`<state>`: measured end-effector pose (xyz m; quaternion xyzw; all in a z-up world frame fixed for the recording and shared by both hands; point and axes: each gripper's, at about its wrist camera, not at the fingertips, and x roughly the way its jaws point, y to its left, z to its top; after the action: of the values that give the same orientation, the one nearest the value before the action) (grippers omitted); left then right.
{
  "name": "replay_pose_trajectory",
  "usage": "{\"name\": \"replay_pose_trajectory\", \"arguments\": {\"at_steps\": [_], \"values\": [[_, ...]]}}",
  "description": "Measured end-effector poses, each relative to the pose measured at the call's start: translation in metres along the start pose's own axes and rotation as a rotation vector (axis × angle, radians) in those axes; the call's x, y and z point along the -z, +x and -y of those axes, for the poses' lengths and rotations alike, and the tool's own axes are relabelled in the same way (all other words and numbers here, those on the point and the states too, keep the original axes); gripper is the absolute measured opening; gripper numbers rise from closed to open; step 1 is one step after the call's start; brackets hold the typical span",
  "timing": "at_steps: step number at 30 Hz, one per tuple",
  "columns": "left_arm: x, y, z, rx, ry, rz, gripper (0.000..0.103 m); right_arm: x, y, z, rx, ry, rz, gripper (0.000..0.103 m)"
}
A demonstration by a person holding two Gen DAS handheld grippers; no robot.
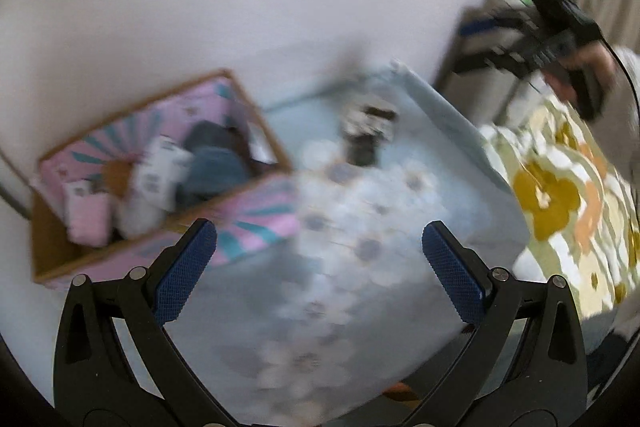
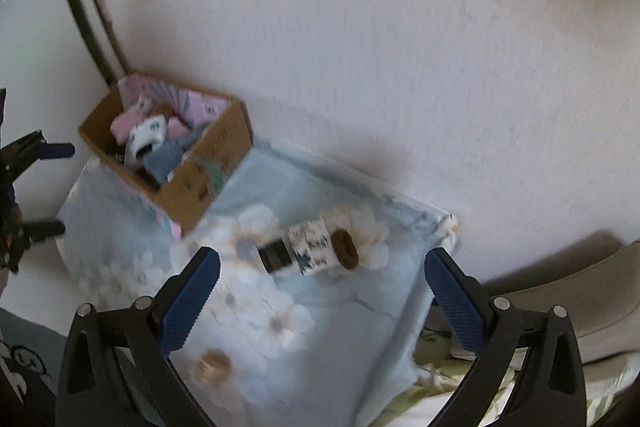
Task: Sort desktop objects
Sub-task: 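Move the left tool to the wooden spool while the right tool approaches the brown hair tie, then grasp the wooden spool with the left tool while the right tool grasps the brown hair tie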
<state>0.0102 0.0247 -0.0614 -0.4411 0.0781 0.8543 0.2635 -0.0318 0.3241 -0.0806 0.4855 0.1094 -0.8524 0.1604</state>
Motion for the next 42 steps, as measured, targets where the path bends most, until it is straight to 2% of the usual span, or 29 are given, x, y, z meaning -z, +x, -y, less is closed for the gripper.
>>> {"name": "replay_pose_trajectory", "arguments": {"at_steps": [3, 8, 12, 16, 23, 30, 36, 41, 42], "values": [[0.014, 0.022, 0.031, 0.045, 0.022, -0.012, 0.101, 0.014, 0.013, 0.01, -0.013, -0.036, -0.023, 0.101], [0.034, 0.052, 0.071, 0.131, 0.077, -0.006, 0.101, 0.032, 0.044, 0.021, -0.036, -0.095, -0.074, 0.092], [0.046, 0.078, 0.098, 0.168, 0.158, -0.015, 0.098, 0.045, 0.072, 0.027, -0.058, -0.135, -0.107, 0.083], [0.051, 0.099, 0.115, 0.188, 0.205, -0.02, 0.095, 0.05, 0.101, 0.034, -0.087, -0.149, -0.141, 0.069], [0.053, 0.122, 0.12, 0.238, 0.19, -0.048, 0.078, 0.041, 0.126, 0.038, -0.111, -0.178, -0.133, 0.06], [0.057, 0.129, 0.12, 0.256, 0.182, -0.063, 0.068, 0.033, 0.144, 0.034, -0.129, -0.235, -0.159, 0.037], [0.058, 0.133, 0.118, 0.272, 0.183, -0.083, 0.057, 0.031, 0.149, 0.03, -0.146, -0.262, -0.167, 0.032], [0.06, 0.136, 0.117, 0.285, 0.179, -0.1, 0.045, 0.03, 0.15, 0.026, -0.149, -0.298, -0.167, 0.031], [0.061, 0.136, 0.117, 0.282, 0.184, -0.097, 0.04, 0.03, 0.15, 0.025, -0.152, -0.305, -0.167, 0.03]]}}
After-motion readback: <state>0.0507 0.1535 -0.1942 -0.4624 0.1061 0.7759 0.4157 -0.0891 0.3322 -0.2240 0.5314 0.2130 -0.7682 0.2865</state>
